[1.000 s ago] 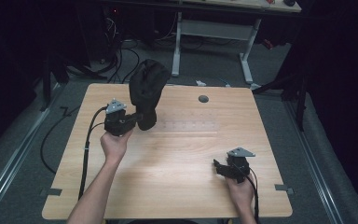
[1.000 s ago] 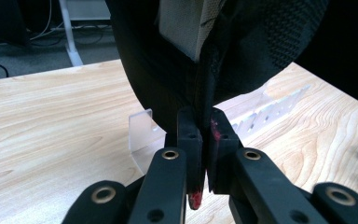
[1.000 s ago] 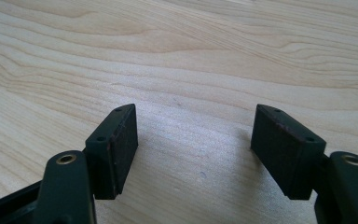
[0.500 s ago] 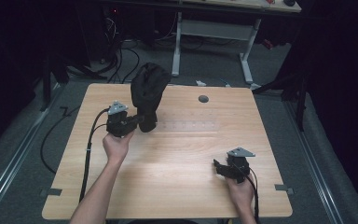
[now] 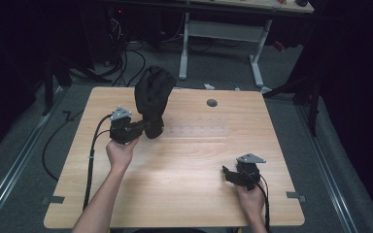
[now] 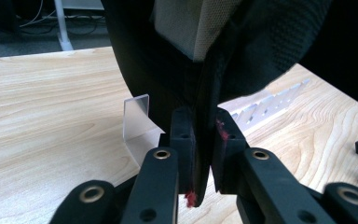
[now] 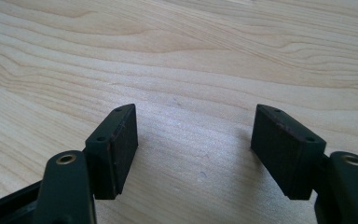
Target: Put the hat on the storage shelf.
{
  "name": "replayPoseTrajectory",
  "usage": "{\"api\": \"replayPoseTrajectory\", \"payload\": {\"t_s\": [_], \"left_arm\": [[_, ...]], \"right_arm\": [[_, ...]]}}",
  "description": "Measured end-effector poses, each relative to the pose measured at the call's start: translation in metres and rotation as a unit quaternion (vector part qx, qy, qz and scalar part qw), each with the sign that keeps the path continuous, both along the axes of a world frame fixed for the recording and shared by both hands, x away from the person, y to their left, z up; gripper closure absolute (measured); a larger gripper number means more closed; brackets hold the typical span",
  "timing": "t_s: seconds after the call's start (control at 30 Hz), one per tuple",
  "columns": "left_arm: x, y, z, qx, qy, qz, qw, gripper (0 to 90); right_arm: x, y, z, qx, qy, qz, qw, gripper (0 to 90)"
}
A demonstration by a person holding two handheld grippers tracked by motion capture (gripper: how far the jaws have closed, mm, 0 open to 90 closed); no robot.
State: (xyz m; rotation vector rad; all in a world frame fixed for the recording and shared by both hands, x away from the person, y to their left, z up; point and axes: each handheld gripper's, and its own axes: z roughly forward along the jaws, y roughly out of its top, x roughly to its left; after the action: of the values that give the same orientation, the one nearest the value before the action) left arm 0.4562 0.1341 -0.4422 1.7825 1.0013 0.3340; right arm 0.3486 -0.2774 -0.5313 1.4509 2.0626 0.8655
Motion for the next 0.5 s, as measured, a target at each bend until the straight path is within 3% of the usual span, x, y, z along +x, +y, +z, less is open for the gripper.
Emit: {"api": "replayPoseTrajectory", "payload": {"t_s": [0.5], "left_arm": [[-0.0040,0.0018,-0.0008,0.022,0.027,0.006,0.9994,60.8]], "right_arm": [[0.0000,0.0000,0.0000,0.000,0.000,0.000,1.0000,31.9]]}}
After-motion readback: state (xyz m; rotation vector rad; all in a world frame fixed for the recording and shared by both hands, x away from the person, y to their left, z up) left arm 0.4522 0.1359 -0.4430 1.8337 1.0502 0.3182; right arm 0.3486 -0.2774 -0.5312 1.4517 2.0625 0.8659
